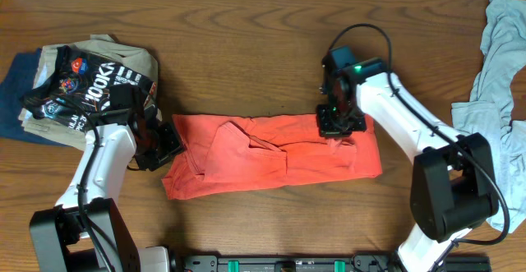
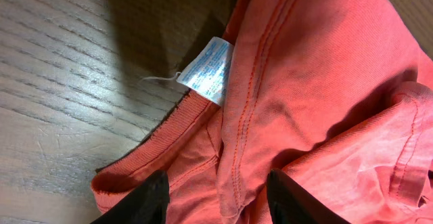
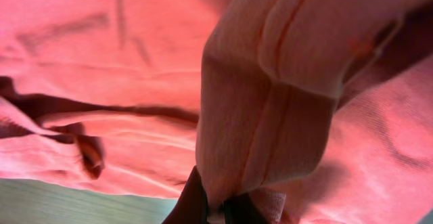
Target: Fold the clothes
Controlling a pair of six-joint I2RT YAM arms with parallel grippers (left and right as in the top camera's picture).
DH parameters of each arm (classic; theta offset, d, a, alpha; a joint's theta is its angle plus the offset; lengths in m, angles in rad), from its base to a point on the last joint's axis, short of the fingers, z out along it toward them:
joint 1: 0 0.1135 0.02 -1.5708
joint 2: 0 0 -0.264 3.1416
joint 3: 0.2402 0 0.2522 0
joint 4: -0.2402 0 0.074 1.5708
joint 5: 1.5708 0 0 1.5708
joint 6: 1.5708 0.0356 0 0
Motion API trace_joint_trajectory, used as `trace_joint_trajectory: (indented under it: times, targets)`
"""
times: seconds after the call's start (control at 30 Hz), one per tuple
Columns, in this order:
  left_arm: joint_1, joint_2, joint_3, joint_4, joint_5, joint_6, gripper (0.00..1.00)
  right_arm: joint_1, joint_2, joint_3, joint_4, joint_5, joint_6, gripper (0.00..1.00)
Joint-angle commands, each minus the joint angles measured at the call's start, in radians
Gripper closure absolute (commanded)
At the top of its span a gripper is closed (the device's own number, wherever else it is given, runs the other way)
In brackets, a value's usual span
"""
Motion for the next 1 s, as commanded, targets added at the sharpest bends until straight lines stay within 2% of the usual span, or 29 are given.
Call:
trace_joint_trajectory:
  times: [0.0,0.63,0.7,0.8,0.97]
  targets:
    - [0.004,0.004,-0.007,-0.004,0.006,0.013,0.51,0.036,-0.003,0.002,0.009,-0.010,0.056,0.99]
    - [0.004,0.004,-0.007,-0.004,0.006,0.013,0.51,0.114,-0.003,0.002,0.027,-0.016,0.089,0.98]
    - [0.004,0.004,-0.007,-0.004,0.006,0.013,0.51,0.119,-0.003,0.002,0.042,-0.035,0.088,0.93]
    - [0.004,0.004,-0.007,-0.004,0.005,0.013,0.51,0.129,-0.003,0.002,0.070,-0.106,0.087,0.79]
    - [0.004,0.004,-0.007,-0.003,0.006,0.013,0.51,0.135,-0.003,0.002,0.087,-0.201,-0.019,0.75]
